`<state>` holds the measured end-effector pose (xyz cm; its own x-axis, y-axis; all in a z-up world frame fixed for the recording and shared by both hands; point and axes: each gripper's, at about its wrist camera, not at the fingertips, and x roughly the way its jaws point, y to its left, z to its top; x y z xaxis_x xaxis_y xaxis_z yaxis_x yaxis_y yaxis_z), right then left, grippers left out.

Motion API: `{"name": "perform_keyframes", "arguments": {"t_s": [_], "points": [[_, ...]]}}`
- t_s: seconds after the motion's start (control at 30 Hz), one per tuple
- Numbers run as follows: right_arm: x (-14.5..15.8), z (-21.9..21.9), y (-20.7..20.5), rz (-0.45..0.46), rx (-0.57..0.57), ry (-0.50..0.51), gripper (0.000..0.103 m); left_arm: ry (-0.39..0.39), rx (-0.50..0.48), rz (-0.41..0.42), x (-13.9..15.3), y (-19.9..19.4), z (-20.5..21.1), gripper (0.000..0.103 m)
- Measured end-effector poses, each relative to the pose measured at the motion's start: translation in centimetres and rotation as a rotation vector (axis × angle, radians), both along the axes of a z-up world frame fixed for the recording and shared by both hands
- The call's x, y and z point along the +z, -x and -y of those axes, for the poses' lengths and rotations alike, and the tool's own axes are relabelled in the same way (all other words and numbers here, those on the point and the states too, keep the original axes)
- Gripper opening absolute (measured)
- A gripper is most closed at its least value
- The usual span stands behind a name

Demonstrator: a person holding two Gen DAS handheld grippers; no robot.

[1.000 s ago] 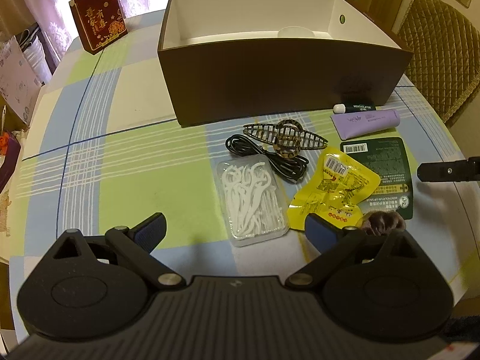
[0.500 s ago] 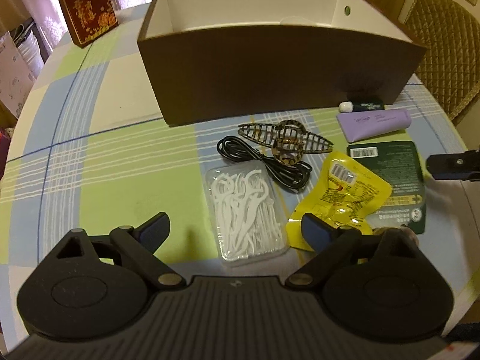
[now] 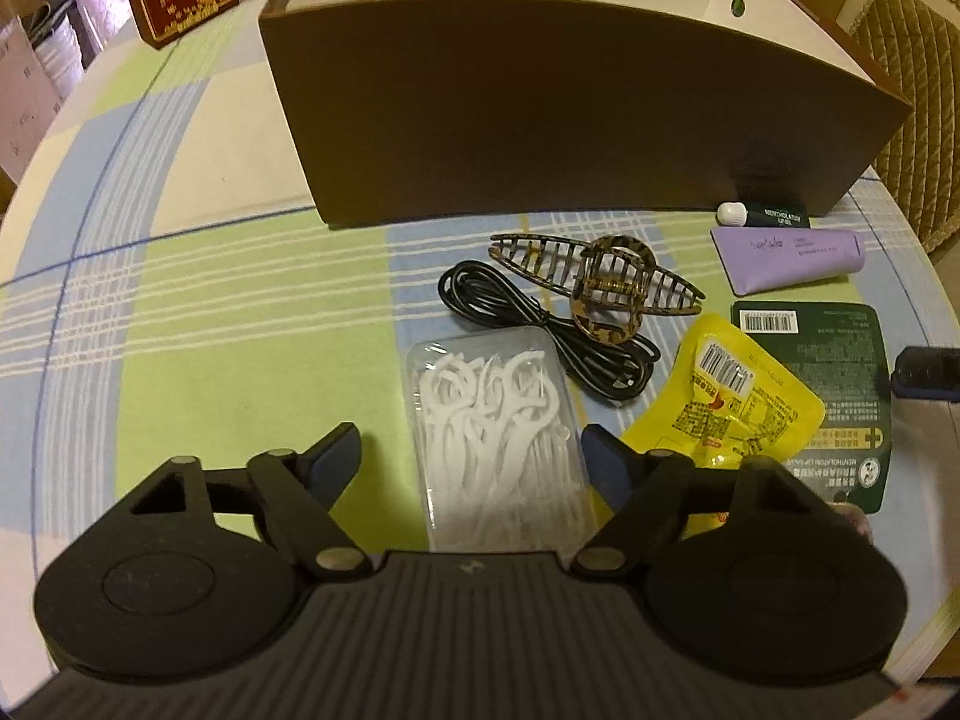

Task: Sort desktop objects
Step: 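Grasp the floss pick box with the left tool while the right tool grasps the green packet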

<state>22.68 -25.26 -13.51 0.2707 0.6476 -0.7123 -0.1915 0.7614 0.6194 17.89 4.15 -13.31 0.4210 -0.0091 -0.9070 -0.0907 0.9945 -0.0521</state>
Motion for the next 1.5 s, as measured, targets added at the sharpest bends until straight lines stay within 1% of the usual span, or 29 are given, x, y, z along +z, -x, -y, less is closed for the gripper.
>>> {"name": "perform_keyframes", "arguments": {"t_s": [0.03, 0.07, 0.1, 0.13, 0.23, 0.5, 0.7, 0.87, 1.07, 1.2, 1.3, 1.4, 1.5], "points": [[-0.1, -0.1, 0.1, -0.002, 0.005, -0.003, 0.053, 0.015, 0.001, -0.001, -0.1, 0.0, -0.1, 0.063], [-0.1, -0.2, 0.1, -0.002, 0.009, -0.005, 0.053, 0.01, 0.003, 0.01, -0.1, 0.1, 0.0, 0.059], [-0.1, -0.2, 0.2, -0.003, 0.012, -0.007, 0.053, -0.002, -0.004, 0.016, -0.1, 0.2, 0.0, 0.053], [-0.2, -0.3, 0.2, -0.004, 0.014, -0.011, 0.053, -0.011, -0.011, 0.02, 0.0, 0.2, 0.0, 0.053], [-0.4, -0.3, 0.1, -0.013, 0.006, -0.026, 0.052, -0.005, 0.0, 0.022, 0.0, 0.7, -0.6, 0.053], [-1.0, -0.6, -1.1, -0.035, -0.018, -0.089, 0.039, -0.027, 0.044, 0.01, 0.1, 2.6, -2.7, 0.053], [-1.9, -0.8, -2.3, -0.058, -0.047, -0.13, 0.034, -0.03, 0.071, 0.009, 0.2, 3.3, -3.5, 0.053], [-3.0, -0.6, -2.7, -0.106, -0.073, -0.133, 0.033, -0.027, 0.077, 0.014, 0.4, 3.5, -3.6, 0.053], [-3.3, -0.2, -1.5, -0.143, -0.052, -0.163, 0.033, -0.024, 0.077, 0.013, 0.4, 3.7, -3.6, 0.053], [-3.2, -0.7, -1.4, -0.146, -0.049, -0.168, 0.033, -0.023, 0.071, 0.012, 0.4, 3.7, -3.3, 0.053], [-2.9, -1.1, -1.4, -0.147, -0.036, -0.145, 0.033, -0.022, 0.069, 0.016, 0.6, 3.9, -3.2, 0.053], [-3.1, -0.9, -1.0, -0.181, -0.03, -0.156, 0.034, -0.02, 0.071, 0.018, 0.7, 4.1, -3.2, 0.053], [-3.1, -1.0, -0.3, -0.179, -0.02, -0.163, 0.033, -0.018, 0.075, 0.017, 0.7, 4.3, -3.3, 0.053]]}}
